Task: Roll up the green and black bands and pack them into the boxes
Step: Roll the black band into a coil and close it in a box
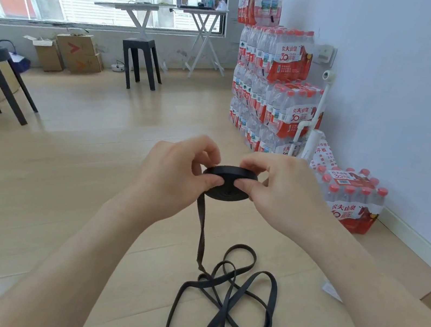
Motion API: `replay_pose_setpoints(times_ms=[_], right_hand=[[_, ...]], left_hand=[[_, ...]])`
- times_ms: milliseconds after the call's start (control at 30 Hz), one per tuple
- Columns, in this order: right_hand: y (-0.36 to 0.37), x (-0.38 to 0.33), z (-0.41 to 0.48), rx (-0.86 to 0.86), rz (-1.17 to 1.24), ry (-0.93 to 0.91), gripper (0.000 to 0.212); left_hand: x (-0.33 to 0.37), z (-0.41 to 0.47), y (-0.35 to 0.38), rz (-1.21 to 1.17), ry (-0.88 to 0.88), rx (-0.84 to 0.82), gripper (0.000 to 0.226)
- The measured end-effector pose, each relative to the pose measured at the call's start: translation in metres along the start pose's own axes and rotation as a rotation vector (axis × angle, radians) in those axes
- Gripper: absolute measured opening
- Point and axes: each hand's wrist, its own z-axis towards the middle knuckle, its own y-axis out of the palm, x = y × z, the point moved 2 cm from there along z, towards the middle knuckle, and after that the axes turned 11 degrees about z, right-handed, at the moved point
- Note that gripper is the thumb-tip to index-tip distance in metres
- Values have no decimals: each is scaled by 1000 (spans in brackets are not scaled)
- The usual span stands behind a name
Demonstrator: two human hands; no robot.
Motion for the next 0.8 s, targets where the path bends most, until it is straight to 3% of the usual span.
replay_pose_setpoints(times_ms=[300, 667, 800], right_hand=[[-3, 7, 2, 14, 165, 80, 10], [-8, 7, 2, 99, 720, 329, 9], [-3, 6, 0, 120, 858, 368, 6]], left_hand=[[0, 0, -7, 78, 54, 129, 15], [-16, 5, 1, -571, -241, 10, 16], [-19, 5, 3, -659, -316, 45, 15]])
